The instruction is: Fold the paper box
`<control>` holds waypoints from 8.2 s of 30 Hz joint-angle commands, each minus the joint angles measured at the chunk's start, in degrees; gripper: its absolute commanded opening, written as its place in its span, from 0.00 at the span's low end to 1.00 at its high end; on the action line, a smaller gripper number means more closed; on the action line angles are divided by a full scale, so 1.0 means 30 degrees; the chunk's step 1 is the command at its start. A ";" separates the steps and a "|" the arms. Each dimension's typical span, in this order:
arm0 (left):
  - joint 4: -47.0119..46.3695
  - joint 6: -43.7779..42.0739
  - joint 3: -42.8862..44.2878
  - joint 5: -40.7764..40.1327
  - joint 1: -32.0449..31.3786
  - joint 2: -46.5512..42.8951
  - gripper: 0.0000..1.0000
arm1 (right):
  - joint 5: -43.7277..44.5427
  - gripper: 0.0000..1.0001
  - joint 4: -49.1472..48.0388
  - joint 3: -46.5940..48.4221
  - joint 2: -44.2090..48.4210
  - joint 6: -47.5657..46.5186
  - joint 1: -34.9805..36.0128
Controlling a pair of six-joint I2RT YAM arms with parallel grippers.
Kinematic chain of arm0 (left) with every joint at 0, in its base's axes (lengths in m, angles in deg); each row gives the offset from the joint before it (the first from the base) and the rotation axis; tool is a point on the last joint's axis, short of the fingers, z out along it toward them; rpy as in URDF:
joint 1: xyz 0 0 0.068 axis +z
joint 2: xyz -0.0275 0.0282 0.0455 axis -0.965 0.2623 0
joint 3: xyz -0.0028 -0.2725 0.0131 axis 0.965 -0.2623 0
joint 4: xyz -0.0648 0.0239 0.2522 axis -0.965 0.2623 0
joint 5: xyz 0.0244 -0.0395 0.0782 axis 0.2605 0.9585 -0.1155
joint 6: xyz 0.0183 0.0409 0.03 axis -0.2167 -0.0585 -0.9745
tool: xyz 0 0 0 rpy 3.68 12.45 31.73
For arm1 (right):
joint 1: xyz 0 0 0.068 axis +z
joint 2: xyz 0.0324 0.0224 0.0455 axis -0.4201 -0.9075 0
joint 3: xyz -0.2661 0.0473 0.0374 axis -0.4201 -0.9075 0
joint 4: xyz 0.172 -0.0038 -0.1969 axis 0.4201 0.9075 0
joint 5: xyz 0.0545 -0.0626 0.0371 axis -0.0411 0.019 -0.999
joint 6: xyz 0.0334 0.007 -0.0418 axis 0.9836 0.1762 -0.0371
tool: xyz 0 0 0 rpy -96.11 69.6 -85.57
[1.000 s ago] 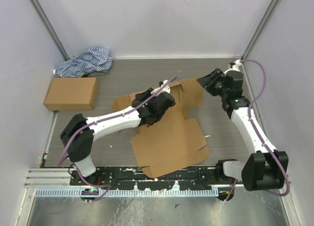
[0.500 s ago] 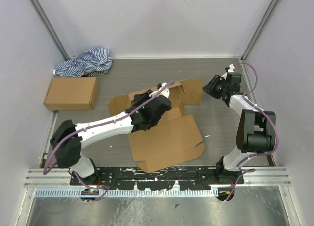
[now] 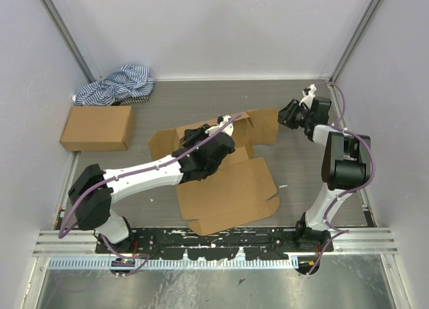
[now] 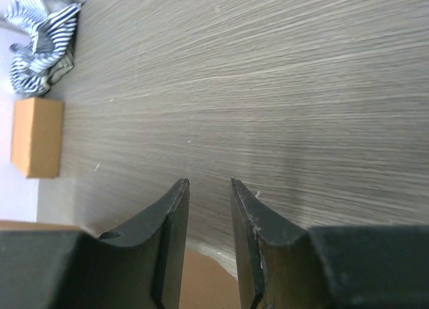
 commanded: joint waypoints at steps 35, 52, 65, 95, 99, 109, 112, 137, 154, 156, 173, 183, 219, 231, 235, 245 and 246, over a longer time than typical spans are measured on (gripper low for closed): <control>-0.0496 -0.0426 -0.1297 -0.2417 -0.0825 0.1191 0.04 | -0.4737 0.45 0.1633 -0.5483 0.7552 -0.4314 0.3011; -0.0423 0.0299 -0.1231 -0.2494 -0.1158 0.1199 0.04 | -0.2849 0.56 0.1357 -0.5047 0.8625 -0.6274 0.4388; -0.1006 0.0201 -0.1402 -0.1940 -0.1517 0.0642 0.03 | -0.1404 0.57 -0.1093 -0.3736 0.5880 -0.6015 0.6009; -0.2461 -0.0707 -0.1525 -0.1366 -0.2030 0.0575 0.03 | 0.4250 0.51 -0.1609 -0.2740 0.4082 -0.7904 0.8910; -0.2497 -0.0820 -0.1448 -0.1377 -0.2081 0.0703 0.03 | 0.3507 0.52 -0.1983 -0.1890 0.3201 -0.7966 0.8859; -0.2899 -0.1206 -0.1691 -0.1258 -0.2089 0.0805 0.03 | 0.1296 0.53 -0.2026 -0.0749 0.2081 -0.7975 0.7929; -0.3002 -0.1339 -0.1734 -0.1374 -0.2091 0.1052 0.02 | 0.0931 0.53 -0.1450 -0.0419 0.2019 -0.8271 0.7550; -0.3230 -0.0631 -0.1995 0.0075 -0.1854 0.0726 0.00 | -0.3502 0.51 -0.1098 0.3543 -0.2138 -0.8663 0.6629; -0.2286 -0.0001 -0.1621 -0.0695 -0.1885 0.0510 0.00 | 1.1237 0.01 -0.4881 -0.4088 0.2410 -0.4859 0.9442; -0.2209 -0.0001 -0.1582 -0.0860 -0.1931 0.0249 0.00 | 1.2265 0.01 -0.5460 -0.4953 0.3154 -0.4881 0.9604; 0.0140 0.5477 -0.1841 -0.0966 -0.6294 -0.4718 0.69 | 1.5230 0.01 -0.3264 -0.7953 0.7986 -0.3354 1.0469; 0.3686 1.4490 -0.5288 0.4354 0.2354 -1.5578 0.69 | 1.5669 0.01 -0.0154 -0.9844 1.2346 -0.2954 1.0718; -1.7950 1.8107 -1.6704 2.6250 1.7892 -0.9017 0.64 | 1.1883 0.01 0.5242 -0.6972 1.2421 -0.4213 1.0283; -2.0478 1.9205 -1.8461 3.0044 1.7223 -1.0523 0.58 | 1.1554 0.01 0.5162 -0.6909 1.1900 -0.4012 1.0246; -1.8059 1.8609 -1.8440 3.0153 1.6070 -1.2972 0.57 | 1.1564 0.01 0.5173 -0.6894 1.1944 -0.4008 1.0248; -1.6296 1.7035 -1.8132 2.9652 1.4173 -1.3209 0.56 | 1.1116 0.02 0.5176 -0.6996 1.2495 -0.4008 1.0253; -1.6457 1.7070 -1.8094 2.9637 1.4124 -1.2914 0.56 | 1.1047 0.02 0.5199 -0.7012 1.2510 -0.4001 1.0264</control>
